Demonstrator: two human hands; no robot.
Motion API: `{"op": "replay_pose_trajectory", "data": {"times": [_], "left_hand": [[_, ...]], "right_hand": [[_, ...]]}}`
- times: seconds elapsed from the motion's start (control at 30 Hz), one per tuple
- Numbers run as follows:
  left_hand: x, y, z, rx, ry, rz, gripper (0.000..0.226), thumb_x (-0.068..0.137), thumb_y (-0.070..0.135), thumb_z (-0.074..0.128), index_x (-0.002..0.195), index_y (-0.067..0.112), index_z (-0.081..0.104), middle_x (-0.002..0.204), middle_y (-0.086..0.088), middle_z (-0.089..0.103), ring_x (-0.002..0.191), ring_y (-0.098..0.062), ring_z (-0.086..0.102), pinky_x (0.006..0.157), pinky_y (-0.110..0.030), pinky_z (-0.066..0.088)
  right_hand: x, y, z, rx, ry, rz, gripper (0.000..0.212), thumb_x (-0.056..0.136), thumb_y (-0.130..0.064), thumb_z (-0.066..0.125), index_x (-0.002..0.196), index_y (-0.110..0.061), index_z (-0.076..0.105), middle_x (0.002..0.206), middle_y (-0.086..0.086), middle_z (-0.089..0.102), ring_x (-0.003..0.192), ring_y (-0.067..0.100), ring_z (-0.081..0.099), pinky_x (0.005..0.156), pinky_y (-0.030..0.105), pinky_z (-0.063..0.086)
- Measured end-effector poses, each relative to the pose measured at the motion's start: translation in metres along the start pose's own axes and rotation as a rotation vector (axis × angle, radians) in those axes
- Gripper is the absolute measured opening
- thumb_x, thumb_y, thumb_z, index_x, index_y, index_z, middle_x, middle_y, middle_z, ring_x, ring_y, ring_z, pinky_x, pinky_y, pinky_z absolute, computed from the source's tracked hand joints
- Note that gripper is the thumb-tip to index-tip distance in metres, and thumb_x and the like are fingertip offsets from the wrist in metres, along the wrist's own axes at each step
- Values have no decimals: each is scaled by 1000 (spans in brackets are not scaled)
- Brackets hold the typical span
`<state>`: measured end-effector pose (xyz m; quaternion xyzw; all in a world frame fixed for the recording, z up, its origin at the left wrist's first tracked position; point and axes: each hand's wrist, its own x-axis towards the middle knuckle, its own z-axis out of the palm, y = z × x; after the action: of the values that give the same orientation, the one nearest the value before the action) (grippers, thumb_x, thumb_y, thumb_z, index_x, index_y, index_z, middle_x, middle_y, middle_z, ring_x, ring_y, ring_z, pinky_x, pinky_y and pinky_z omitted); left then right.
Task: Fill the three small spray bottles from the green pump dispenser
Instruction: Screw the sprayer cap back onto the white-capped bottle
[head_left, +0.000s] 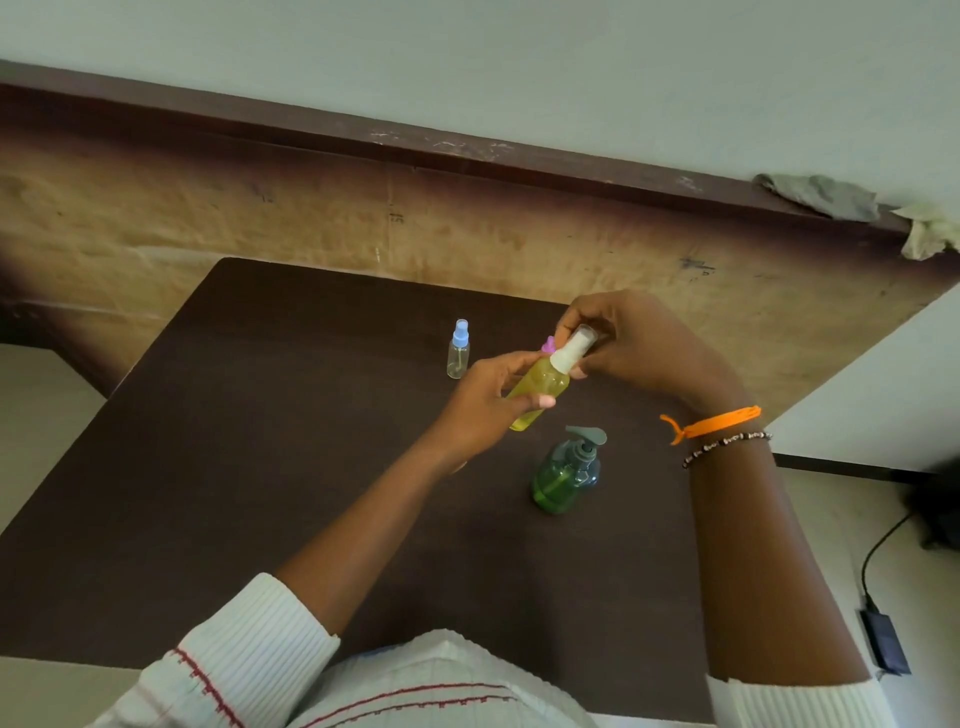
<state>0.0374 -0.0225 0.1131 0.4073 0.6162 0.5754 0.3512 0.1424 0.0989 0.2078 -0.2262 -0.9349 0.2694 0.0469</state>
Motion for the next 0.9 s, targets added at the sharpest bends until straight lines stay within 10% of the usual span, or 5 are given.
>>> {"op": "replay_pose_trajectory", "data": {"times": [0.43,0.7,0.9], "left_hand": [[-1,-6,10,41,24,21,46,84,1,63,127,14,55,120,-1,63,112,-8,58,96,-22,45],[0,-6,14,8,45,10,45,86,3,62,129,15,53,118,-2,65,111,-11,59,95,-25,47],[0,-5,12,-30,46,6,43,86,0,60,128,11,53,117,-3,64,101,-3,60,86,-14,47]], "right_hand": [[8,-7,-1,-280,-41,171,39,86,-33,69,58,-13,51,47,-3,53,49,10,50,53,24,37],[5,-9,11,-324,128,306,60,89,-68,42,67,-14,56,63,0,52,61,16,48,52,28,30],[-2,-3,-9,48,-88,41,28,81,-4,74,106,-14,71,103,-1,70,91,8,63,78,9,47]]}}
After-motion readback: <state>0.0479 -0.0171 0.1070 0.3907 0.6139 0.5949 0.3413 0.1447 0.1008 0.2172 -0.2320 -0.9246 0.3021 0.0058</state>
